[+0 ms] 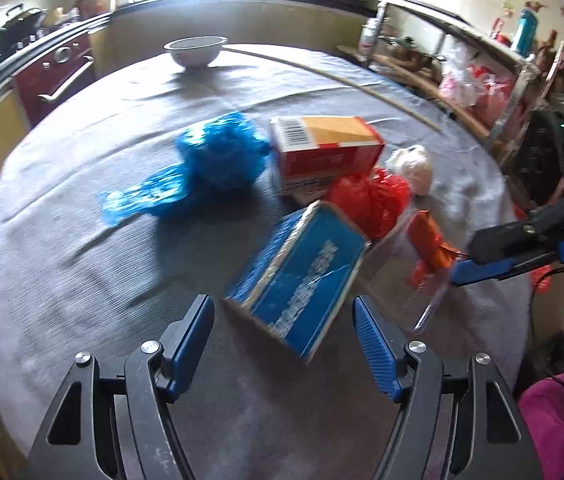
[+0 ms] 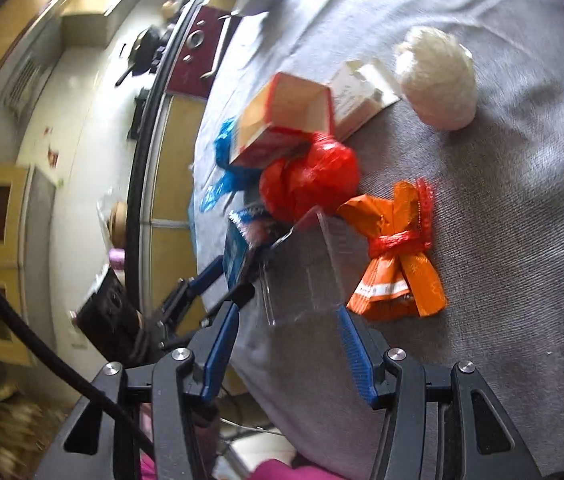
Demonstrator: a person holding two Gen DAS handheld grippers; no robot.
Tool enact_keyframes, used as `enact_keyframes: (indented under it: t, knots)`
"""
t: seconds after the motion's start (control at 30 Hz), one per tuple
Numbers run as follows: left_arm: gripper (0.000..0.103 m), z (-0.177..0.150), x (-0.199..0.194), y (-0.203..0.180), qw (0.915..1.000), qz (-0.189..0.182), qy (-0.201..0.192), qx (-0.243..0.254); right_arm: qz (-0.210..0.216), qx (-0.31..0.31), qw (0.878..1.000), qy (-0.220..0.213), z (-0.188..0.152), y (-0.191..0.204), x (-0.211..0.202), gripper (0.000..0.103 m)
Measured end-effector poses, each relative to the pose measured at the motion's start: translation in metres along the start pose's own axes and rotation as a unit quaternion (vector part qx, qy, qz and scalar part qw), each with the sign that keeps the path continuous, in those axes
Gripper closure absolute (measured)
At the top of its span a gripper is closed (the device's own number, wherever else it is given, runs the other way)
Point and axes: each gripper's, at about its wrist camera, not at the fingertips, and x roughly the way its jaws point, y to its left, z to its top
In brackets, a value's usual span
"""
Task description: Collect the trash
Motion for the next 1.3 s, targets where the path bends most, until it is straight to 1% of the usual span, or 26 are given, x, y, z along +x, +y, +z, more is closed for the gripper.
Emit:
enact_keyframes:
  t: [0.17, 0.2, 0.23, 0.27, 0.37, 0.4, 0.5, 0.57, 0.67, 0.73, 0.83, 1.0, 1.07, 1.13, 1.2, 1.23, 1.3]
  knots:
    - [0.031, 0.005, 0.01, -0.005, 0.9984, -0.056, 0.001, 0.004, 0.004, 0.028, 1.0, -0.011, 0.007, -0.005, 0.0, 0.047]
    - [0.033, 0.005, 0.011, -0.007, 0.9976, -0.069, 0.001, 0.004, 0.002, 0.031, 0.999, -0.014, 0.008, -0.006, -0.001, 0.047]
    - [0.038, 0.005, 0.012, -0.01, 0.9969, -0.079, 0.002, 0.005, -0.002, 0.033, 0.999, -0.019, 0.01, -0.006, -0.001, 0.046]
    - [0.041, 0.004, 0.012, -0.012, 0.9963, -0.086, 0.004, 0.004, -0.004, 0.036, 0.999, -0.023, 0.011, -0.007, -0.003, 0.046]
    - [0.043, 0.0, 0.011, -0.023, 0.9936, -0.113, 0.005, 0.004, -0.013, 0.042, 0.998, -0.035, 0.014, -0.012, -0.008, 0.045]
    - [0.043, -0.002, 0.011, -0.029, 0.9928, -0.12, 0.006, 0.007, -0.019, 0.043, 0.998, -0.039, 0.015, -0.013, -0.01, 0.045]
    - [0.044, -0.005, 0.01, -0.047, 0.9928, -0.119, 0.007, 0.012, -0.037, 0.048, 0.997, -0.05, 0.016, -0.016, -0.016, 0.043]
    - [0.045, -0.009, 0.008, -0.054, 0.9918, -0.127, 0.007, -0.008, -0.047, 0.049, 0.996, -0.056, 0.017, -0.017, -0.02, 0.042]
    - [0.045, -0.018, 0.002, -0.059, 0.9921, -0.121, 0.006, -0.034, -0.062, 0.038, 0.995, -0.062, 0.018, -0.016, -0.027, 0.042]
    - [0.045, -0.028, -0.005, -0.061, 0.9922, -0.113, 0.007, -0.053, -0.08, 0.026, 0.994, -0.064, 0.019, -0.01, -0.028, 0.042]
    - [0.048, -0.039, -0.018, -0.062, 0.9926, -0.1, 0.008, -0.069, -0.105, 0.009, 0.993, -0.062, 0.023, 0.002, -0.023, 0.041]
    - [0.048, -0.05, -0.034, -0.05, 0.9922, -0.073, 0.007, -0.101, -0.156, -0.029, 0.986, -0.052, 0.022, 0.024, -0.006, 0.041]
    - [0.048, -0.053, -0.036, -0.042, 0.9913, -0.065, 0.006, -0.114, -0.187, -0.058, 0.979, -0.049, 0.018, 0.037, 0.003, 0.041]
    - [0.048, -0.054, -0.038, -0.04, 0.9919, -0.052, 0.005, -0.116, -0.223, -0.094, 0.969, -0.046, 0.012, 0.047, 0.012, 0.041]
    - [0.048, -0.057, -0.04, -0.042, 0.9932, -0.051, 0.004, -0.105, -0.244, -0.122, 0.961, -0.043, 0.006, 0.054, 0.019, 0.041]
    - [0.048, -0.058, -0.042, -0.046, 0.9942, -0.051, 0.003, -0.095, -0.245, -0.127, 0.96, -0.044, 0.004, 0.053, 0.019, 0.041]
    - [0.044, -0.06, -0.046, -0.05, 0.9957, -0.05, -0.002, -0.078, -0.236, -0.124, 0.963, -0.048, 0.003, 0.052, 0.015, 0.041]
